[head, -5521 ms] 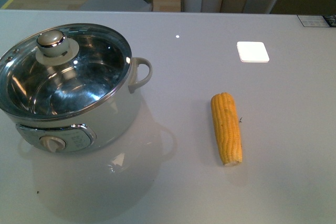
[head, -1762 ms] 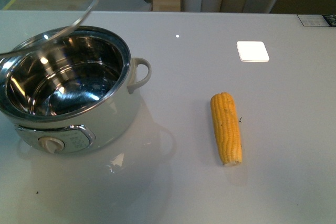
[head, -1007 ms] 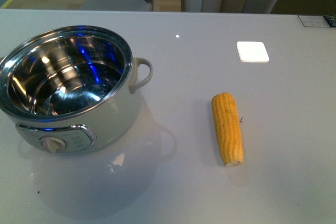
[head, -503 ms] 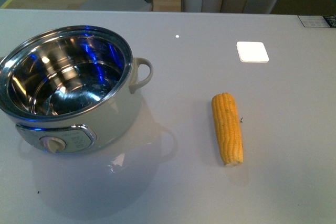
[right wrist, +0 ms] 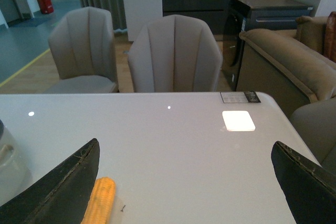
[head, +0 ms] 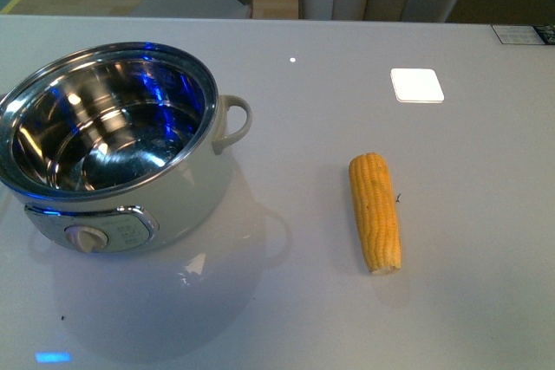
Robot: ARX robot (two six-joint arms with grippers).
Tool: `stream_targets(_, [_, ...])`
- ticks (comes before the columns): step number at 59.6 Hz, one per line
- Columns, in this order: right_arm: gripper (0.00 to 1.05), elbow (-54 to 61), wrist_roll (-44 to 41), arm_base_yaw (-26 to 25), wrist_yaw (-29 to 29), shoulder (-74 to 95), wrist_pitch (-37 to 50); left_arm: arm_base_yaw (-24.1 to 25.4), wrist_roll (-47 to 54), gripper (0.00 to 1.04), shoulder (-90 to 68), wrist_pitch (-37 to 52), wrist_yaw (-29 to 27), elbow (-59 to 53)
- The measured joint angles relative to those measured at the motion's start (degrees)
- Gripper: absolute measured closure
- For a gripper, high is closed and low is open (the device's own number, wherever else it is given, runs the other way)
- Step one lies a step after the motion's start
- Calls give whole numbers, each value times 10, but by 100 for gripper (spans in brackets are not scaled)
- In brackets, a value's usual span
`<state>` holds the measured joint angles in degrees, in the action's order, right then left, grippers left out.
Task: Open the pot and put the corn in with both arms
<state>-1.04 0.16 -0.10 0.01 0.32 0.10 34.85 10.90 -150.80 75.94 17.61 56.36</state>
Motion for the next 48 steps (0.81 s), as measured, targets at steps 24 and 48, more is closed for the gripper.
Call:
stream_targets(24, [9, 0, 0, 0, 0, 0, 0, -2, -10, 57, -40, -7, -2, 33])
stream_targets(48, [9, 0, 0, 0, 0, 0, 0, -3, -16, 8, 18, 14, -9, -21])
